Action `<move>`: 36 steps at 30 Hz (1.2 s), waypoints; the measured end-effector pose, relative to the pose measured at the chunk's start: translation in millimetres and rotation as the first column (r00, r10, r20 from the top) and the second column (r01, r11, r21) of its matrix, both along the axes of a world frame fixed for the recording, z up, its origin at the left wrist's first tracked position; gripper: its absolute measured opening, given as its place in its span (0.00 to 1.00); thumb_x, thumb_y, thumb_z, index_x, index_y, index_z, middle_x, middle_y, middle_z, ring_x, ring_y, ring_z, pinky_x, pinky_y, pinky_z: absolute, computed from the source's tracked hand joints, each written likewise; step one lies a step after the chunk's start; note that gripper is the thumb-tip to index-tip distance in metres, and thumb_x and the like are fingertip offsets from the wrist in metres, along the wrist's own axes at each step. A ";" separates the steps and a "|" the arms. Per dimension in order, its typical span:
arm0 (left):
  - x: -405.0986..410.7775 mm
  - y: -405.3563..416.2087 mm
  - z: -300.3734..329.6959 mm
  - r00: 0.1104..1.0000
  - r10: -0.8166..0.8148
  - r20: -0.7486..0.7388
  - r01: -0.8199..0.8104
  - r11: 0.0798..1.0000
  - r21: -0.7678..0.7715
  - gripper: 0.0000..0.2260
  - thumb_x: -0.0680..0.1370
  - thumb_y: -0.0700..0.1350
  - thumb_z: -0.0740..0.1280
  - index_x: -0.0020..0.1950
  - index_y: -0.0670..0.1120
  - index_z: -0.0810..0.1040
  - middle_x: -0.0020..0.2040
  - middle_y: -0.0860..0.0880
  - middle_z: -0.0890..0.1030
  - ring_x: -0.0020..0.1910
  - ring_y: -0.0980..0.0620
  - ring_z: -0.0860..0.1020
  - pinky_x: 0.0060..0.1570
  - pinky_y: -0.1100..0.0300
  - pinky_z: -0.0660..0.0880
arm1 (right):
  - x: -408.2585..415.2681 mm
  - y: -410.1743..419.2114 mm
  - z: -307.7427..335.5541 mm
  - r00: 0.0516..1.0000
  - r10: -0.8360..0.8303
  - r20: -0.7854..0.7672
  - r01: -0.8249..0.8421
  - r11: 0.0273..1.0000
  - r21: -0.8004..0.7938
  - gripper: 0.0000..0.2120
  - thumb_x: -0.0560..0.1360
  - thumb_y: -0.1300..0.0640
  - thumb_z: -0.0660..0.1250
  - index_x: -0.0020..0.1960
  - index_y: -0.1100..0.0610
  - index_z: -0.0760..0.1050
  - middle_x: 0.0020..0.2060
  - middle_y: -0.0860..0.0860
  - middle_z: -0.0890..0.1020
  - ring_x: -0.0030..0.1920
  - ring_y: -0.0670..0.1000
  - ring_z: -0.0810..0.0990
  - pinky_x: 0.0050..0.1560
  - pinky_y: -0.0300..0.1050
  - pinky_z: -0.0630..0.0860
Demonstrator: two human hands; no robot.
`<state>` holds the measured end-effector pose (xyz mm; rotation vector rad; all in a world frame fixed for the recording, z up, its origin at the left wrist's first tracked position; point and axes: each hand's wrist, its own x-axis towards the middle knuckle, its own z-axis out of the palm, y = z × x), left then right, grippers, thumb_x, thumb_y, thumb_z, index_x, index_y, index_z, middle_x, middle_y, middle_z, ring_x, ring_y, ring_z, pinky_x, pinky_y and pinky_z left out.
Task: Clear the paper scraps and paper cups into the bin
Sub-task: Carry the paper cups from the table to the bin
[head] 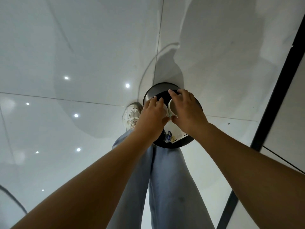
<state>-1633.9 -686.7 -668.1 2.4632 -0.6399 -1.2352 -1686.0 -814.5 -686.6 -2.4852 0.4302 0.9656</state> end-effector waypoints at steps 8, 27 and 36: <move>4.3 10.8 21.1 1.000 0.025 -0.015 -0.025 0.999 0.034 0.37 0.73 0.51 0.71 0.76 0.46 0.56 0.76 0.45 0.59 0.75 0.44 0.55 0.71 0.48 0.60 | 6.1 2.3 31.5 0.999 -0.033 0.025 0.035 0.998 -0.058 0.45 0.71 0.54 0.74 0.78 0.49 0.48 0.76 0.57 0.54 0.75 0.58 0.54 0.69 0.52 0.65; -5.1 108.0 341.9 0.928 0.144 0.345 -0.216 0.959 0.183 0.26 0.80 0.51 0.60 0.76 0.47 0.56 0.75 0.45 0.61 0.75 0.46 0.56 0.75 0.50 0.50 | 42.2 81.5 360.6 0.899 0.382 0.211 -0.385 0.922 -0.029 0.29 0.77 0.56 0.64 0.74 0.52 0.57 0.69 0.53 0.67 0.68 0.56 0.66 0.66 0.49 0.67; -39.3 215.7 461.1 0.797 0.378 0.471 -0.504 0.846 0.174 0.23 0.80 0.52 0.59 0.73 0.46 0.61 0.73 0.45 0.64 0.74 0.45 0.58 0.75 0.48 0.50 | 44.9 196.9 480.2 0.737 0.630 0.243 -0.627 0.772 -0.100 0.30 0.77 0.55 0.65 0.75 0.51 0.56 0.70 0.53 0.65 0.68 0.56 0.65 0.65 0.48 0.68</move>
